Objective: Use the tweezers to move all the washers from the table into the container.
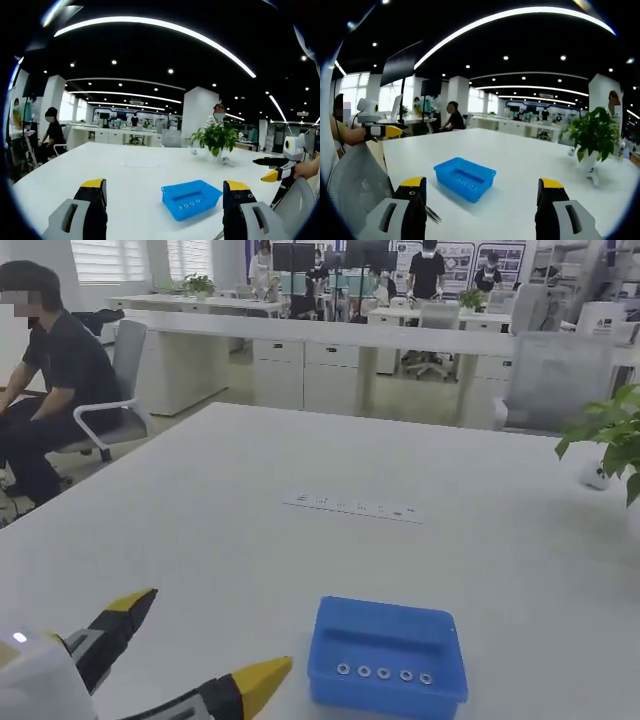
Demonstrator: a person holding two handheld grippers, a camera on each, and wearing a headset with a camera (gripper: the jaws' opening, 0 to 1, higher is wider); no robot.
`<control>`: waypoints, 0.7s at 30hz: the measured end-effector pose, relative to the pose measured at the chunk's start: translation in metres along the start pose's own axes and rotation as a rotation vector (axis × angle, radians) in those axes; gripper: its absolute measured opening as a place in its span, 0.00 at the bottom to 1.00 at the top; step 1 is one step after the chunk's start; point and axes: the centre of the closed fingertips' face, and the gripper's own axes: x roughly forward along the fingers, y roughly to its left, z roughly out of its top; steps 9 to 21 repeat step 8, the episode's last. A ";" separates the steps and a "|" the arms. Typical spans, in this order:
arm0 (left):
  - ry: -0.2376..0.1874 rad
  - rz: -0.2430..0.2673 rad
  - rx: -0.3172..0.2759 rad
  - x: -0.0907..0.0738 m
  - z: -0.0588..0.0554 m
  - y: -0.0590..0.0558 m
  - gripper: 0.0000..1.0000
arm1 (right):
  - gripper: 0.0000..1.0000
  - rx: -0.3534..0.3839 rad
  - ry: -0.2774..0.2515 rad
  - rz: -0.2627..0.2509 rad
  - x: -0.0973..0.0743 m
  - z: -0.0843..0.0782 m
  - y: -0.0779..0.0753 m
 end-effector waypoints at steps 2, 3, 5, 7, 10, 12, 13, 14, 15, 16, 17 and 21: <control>0.006 0.003 0.002 0.001 -0.001 0.000 0.99 | 0.90 0.004 0.016 0.001 0.001 -0.003 0.000; 0.012 0.001 0.003 0.001 -0.002 0.000 0.99 | 0.90 0.009 0.019 0.002 0.001 -0.004 0.000; 0.014 0.001 0.007 0.001 -0.003 0.000 0.99 | 0.89 0.020 0.020 0.000 0.000 -0.004 0.000; 0.018 0.007 0.014 0.001 -0.003 0.000 0.99 | 0.89 0.026 0.019 -0.005 0.000 -0.004 -0.002; 0.021 0.007 0.012 0.001 -0.004 0.001 0.99 | 0.89 0.030 0.022 -0.007 -0.001 -0.005 -0.002; 0.021 0.007 0.012 0.001 -0.004 0.001 0.99 | 0.89 0.030 0.022 -0.007 -0.001 -0.005 -0.002; 0.021 0.007 0.012 0.001 -0.004 0.001 0.99 | 0.89 0.030 0.022 -0.007 -0.001 -0.005 -0.002; 0.021 0.007 0.012 0.001 -0.004 0.001 0.99 | 0.89 0.030 0.022 -0.007 -0.001 -0.005 -0.002; 0.021 0.007 0.012 0.001 -0.004 0.001 0.99 | 0.89 0.030 0.022 -0.007 -0.001 -0.005 -0.002; 0.021 0.007 0.012 0.001 -0.004 0.001 0.99 | 0.89 0.030 0.022 -0.007 -0.001 -0.005 -0.002; 0.021 0.007 0.012 0.001 -0.004 0.001 0.99 | 0.89 0.030 0.022 -0.007 -0.001 -0.005 -0.002; 0.021 0.007 0.012 0.001 -0.004 0.001 0.99 | 0.89 0.030 0.022 -0.007 -0.001 -0.005 -0.002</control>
